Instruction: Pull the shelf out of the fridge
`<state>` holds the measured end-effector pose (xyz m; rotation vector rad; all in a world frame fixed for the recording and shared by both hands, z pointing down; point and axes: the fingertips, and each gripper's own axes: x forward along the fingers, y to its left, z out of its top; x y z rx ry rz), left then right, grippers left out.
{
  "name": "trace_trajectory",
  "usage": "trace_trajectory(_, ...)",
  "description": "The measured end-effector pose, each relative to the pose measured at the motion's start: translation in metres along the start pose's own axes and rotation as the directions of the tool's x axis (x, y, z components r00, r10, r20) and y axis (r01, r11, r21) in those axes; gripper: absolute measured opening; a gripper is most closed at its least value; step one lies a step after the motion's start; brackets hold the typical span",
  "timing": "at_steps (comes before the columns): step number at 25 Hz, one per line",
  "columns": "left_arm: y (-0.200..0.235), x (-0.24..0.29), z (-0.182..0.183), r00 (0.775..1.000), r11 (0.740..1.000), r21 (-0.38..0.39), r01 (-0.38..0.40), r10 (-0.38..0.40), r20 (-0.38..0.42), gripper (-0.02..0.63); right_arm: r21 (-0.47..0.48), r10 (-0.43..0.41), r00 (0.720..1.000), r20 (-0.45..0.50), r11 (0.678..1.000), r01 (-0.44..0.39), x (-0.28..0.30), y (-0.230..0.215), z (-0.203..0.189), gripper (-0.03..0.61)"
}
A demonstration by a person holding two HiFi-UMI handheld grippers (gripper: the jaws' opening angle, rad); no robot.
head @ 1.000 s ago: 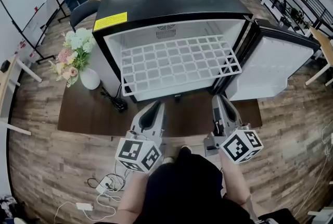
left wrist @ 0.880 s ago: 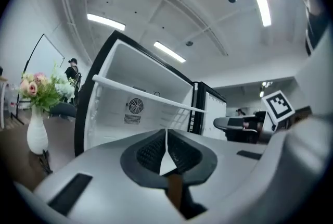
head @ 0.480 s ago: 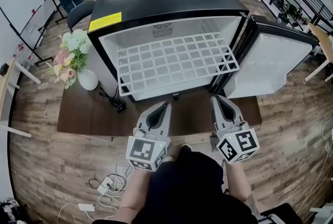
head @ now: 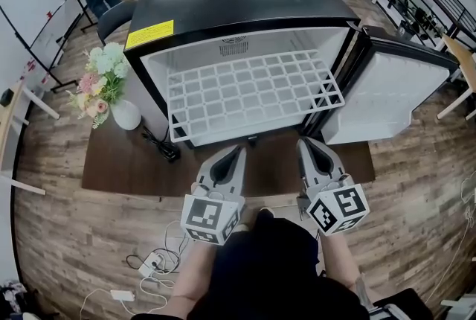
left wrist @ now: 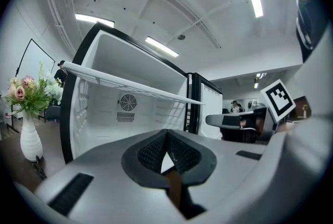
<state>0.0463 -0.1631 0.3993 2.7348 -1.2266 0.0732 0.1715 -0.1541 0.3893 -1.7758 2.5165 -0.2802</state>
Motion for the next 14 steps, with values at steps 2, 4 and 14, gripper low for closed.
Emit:
trace_trajectory(2,0.0019,0.0004,-0.0005,1.0,1.0,-0.001,-0.004,0.004,0.0,0.003,-0.001,0.003,1.0,-0.006,1.0,-0.003,0.0016,0.0006,0.0001,-0.009)
trace_trajectory(4,0.0041,0.0008,-0.0007,1.0,1.0,-0.005,-0.01,0.01,0.002,0.003,-0.003,0.009,1.0,-0.007,1.0,-0.009,0.0037,0.0008,-0.0011,-0.009)
trace_trajectory(14,0.0107,0.0008,-0.0027,1.0,0.999,-0.018,-0.026,0.026,0.002,0.003,0.022,0.005,1.0,-0.019,1.0,-0.004,0.0077,-0.0036,-0.005,-0.009)
